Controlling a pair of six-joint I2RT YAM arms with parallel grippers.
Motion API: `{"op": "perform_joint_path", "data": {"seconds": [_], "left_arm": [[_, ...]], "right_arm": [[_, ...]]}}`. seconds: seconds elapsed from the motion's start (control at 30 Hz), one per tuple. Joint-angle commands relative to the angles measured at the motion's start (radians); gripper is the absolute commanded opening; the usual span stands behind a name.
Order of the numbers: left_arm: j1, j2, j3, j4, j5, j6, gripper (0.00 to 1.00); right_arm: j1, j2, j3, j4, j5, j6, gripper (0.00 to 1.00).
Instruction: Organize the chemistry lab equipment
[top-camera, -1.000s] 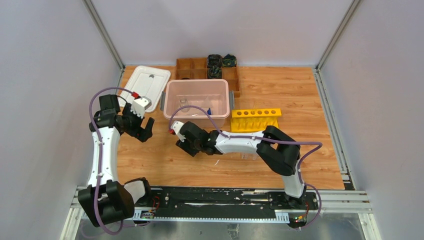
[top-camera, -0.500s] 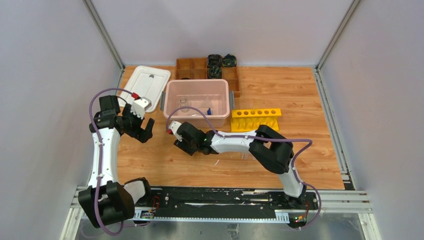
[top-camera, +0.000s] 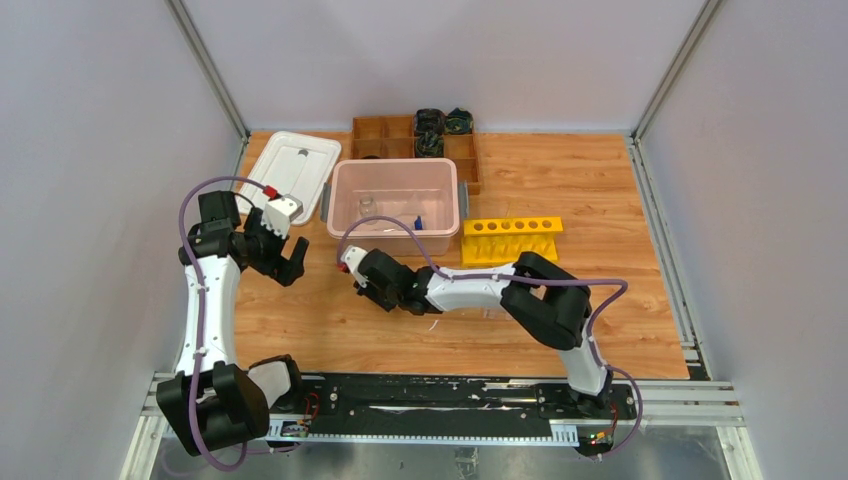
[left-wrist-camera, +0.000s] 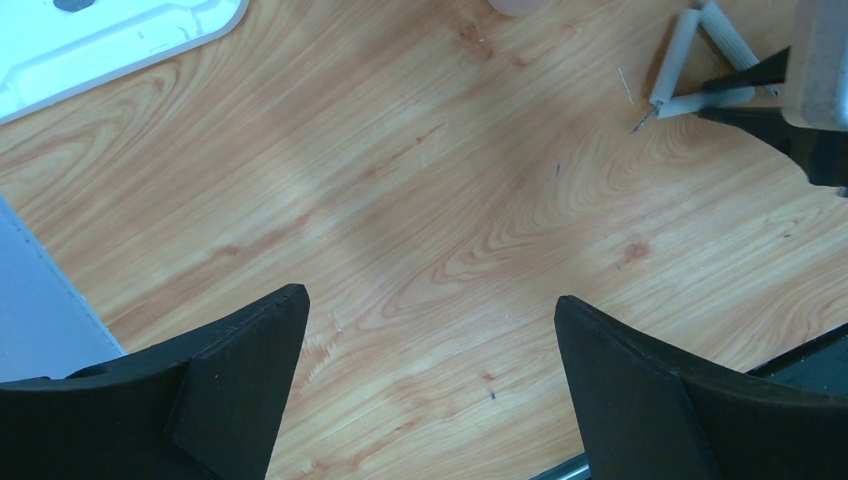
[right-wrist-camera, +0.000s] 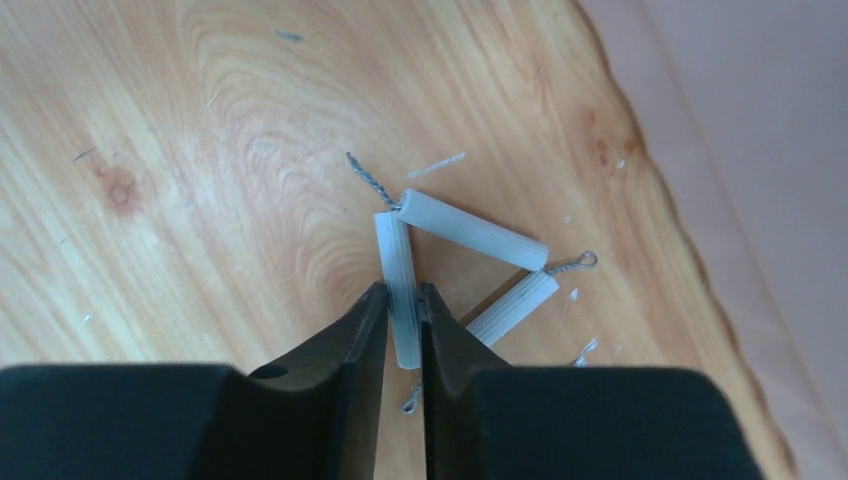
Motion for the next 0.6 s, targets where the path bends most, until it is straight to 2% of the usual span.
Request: {"op": "perform_joint_path", "data": {"seconds": [0.0,0.17,0.3,0.43,0.57], "left_arm": [[0.007,-0.002,-0.01,0.003,0.01,0.005,1.0],[0.007,-0.015,-0.016,0.003,0.014,0.004,1.0],[0.007,-0.022,-0.016,0.003,0.009,0.003,1.0],[0.007,-0.021,-0.019,0.003,0.002,-0.001,1.0],[0.007,-0.018,-0.025,0.003,0.005,-0.001,1.0]], "right_arm": [[0.039,-0.06,-0.087,-0.022,-0.021,0.035,0.14],[0.077,-0.106,-0.129,-0.011,-0.024,0.09,0.01],[0.092,-0.134,-0.139,-0.021,-0.029,0.119,0.0],[0.092,-0.231,-0.138,-0.052,-0.03,0.142,0.0],[0.075,-0.348,-0.077,-0.17,-0.068,0.14,0.0]]}}
